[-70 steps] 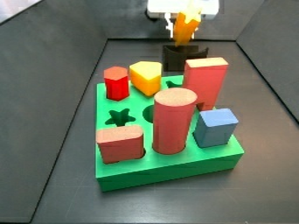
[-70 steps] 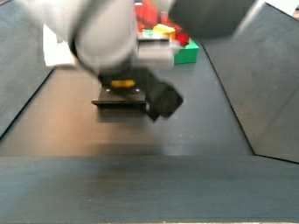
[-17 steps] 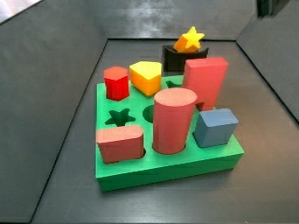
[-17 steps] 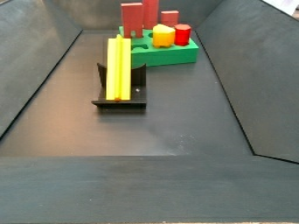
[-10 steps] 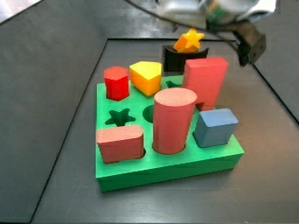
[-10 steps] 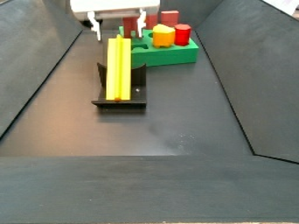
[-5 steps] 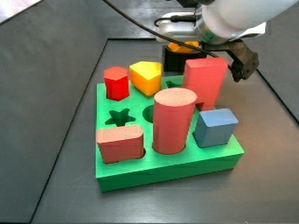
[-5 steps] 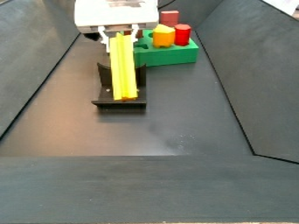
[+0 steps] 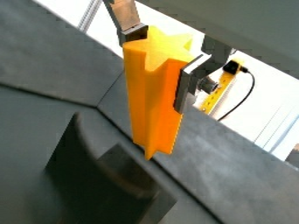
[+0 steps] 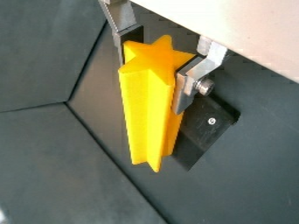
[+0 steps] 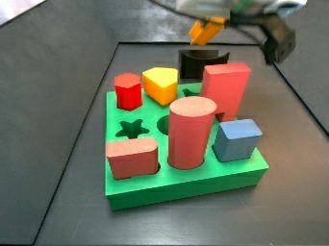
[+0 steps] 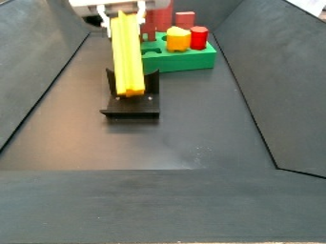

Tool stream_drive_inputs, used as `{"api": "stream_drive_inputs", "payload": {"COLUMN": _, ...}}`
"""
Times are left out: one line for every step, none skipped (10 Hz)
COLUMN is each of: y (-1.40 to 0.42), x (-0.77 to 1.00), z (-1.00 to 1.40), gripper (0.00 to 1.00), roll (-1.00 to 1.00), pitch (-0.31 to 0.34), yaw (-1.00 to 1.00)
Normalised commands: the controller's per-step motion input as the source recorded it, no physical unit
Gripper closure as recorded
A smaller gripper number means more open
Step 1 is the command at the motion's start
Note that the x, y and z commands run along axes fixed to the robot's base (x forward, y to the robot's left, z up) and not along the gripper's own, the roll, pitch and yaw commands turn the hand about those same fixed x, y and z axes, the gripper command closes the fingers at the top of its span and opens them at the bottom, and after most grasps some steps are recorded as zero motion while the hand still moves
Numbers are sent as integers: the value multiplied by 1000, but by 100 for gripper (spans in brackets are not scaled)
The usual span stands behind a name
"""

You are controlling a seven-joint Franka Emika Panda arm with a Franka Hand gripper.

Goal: Pick up the star object. Move up. Place the star object on the fixture. Regrasp the star object. Move to above the board. Insert the star object.
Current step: Move to above the board.

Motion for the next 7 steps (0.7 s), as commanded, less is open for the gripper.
{"api": "stream_drive_inputs", "payload": {"y": 97, "x": 70, "z": 1000, "gripper": 100, "roll": -42, "pitch": 149, "yaw": 130}}
{"api": "stream_drive_inputs", "payload": {"y": 94, "x": 71, "z": 1000, "gripper": 100, "roll": -33, "pitch": 139, "yaw": 135}}
{"api": "stream_drive_inputs", "payload": {"y": 85, "x": 73, "z": 1000, "gripper": 100, "roll": -29, "pitch": 113, "yaw": 141}}
{"api": "stream_drive_inputs", "payload": {"y": 77, "x": 74, "z": 1000, "gripper": 100, "roll": -28, "pitch": 93, "yaw": 139}}
{"api": "stream_drive_inputs", "payload": {"y": 70, "x": 72, "z": 1000, "gripper": 100, "roll": -30, "pitch": 76, "yaw": 133}}
{"api": "stream_drive_inputs", "payload": {"y": 65, "x": 70, "z": 1000, "gripper": 100, "roll": -30, "pitch": 64, "yaw": 124}}
{"api": "stream_drive_inputs", "payload": {"y": 58, "x": 68, "z": 1000, "gripper": 100, "roll": -30, "pitch": 50, "yaw": 111}}
